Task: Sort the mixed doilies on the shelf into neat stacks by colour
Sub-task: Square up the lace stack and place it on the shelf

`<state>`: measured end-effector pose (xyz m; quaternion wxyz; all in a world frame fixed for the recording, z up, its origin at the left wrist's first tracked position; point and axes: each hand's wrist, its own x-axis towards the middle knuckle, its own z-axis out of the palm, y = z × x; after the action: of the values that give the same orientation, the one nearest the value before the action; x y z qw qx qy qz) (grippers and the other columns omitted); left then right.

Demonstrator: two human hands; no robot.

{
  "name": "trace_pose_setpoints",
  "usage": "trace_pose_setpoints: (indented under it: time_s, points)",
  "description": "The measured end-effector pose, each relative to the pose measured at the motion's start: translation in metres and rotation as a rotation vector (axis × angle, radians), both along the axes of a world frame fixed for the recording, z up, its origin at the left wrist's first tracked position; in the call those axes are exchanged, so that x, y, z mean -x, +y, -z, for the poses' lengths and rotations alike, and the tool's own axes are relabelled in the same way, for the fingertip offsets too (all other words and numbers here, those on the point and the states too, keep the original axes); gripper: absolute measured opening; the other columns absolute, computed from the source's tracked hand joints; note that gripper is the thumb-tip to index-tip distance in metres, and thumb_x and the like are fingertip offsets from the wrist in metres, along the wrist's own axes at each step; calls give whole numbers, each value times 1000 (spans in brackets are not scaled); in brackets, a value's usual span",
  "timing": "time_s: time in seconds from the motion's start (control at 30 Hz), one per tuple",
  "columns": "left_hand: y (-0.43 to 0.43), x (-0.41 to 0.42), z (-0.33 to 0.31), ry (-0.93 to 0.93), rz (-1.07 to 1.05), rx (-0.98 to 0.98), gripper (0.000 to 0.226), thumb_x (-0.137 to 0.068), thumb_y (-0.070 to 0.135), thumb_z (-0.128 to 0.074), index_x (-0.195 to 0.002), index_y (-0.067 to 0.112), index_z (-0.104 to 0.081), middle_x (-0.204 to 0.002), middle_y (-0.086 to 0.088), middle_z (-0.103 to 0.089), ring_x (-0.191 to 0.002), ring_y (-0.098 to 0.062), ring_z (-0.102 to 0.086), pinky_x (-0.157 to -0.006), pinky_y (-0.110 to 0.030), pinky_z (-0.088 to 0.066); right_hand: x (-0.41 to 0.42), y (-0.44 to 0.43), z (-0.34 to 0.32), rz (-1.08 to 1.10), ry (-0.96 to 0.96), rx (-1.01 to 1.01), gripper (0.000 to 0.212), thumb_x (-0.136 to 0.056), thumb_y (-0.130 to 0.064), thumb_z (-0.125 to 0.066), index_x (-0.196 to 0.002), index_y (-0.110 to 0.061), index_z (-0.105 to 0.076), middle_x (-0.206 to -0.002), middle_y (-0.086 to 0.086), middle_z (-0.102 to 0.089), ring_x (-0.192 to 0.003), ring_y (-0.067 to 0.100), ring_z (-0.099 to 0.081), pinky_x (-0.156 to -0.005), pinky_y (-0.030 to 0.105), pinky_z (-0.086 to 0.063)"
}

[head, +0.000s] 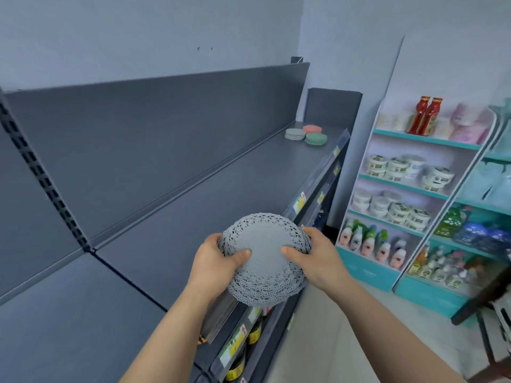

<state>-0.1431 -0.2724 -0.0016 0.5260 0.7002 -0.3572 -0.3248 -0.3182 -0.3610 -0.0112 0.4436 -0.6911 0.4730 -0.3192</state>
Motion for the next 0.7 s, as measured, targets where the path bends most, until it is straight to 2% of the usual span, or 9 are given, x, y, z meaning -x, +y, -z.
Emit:
trace_pose_setpoints:
  time_s: [0.07,0.2,0.33,0.5,0.6,0.7]
  points:
    - [-39,-1,1,-11,-1,0,45,-76,19,-78,-112,21,-51,-93,14,-60,-83,-6,-60,-67,-22,-47,-2,-38,1,7,-2,-6,37,-80,-25,-73,-109,-25,-50,-99,-11,-62,-92,9,-62,-81,31,-52]
    - [-115,-9,-3,-9,-28,-18,50,-76,18,-78,-117,18,-50,-91,15,-58,-85,-9,-60,-74,-28,-48,-12,-115,-6,-13,8,-15,34,-81,-22,-73,-108,-24,-51,-96,-12,-61,-86,3,-60,-72,22,-49]
    - [-180,-18,-6,-28,-68,-30,50,-76,19,-77,-118,15,-51,-100,7,-62,-90,-13,-61,-76,-29,-48,-25,-187,-12,-45,29,-23,43,-81,-23,-72,-118,-18,-52,-107,-4,-64,-97,14,-62,-85,33,-51]
    - [-240,-33,5,-119,-126,-108,43,-78,23,-73,-114,13,-53,-106,2,-63,-92,-14,-61,-72,-25,-46,-48,-266,-8,-132,73,-1,44,-82,-20,-71,-120,-16,-51,-106,-3,-62,-100,18,-61,-83,30,-47]
    - [-267,-38,13,-154,-208,-131,42,-77,22,-73,-114,15,-53,-103,4,-63,-93,-14,-61,-73,-26,-46,-65,-312,-3,-213,103,11,47,-83,-22,-70,-124,-17,-48,-109,0,-62,-99,20,-62,-83,32,-49]
    - [-287,-37,21,-158,-318,-152,40,-76,23,-74,-111,16,-55,-99,6,-64,-90,-13,-61,-73,-28,-49,-80,-352,5,-318,139,34,53,-83,-26,-70,-129,-17,-45,-115,-2,-61,-101,17,-59,-83,28,-45]
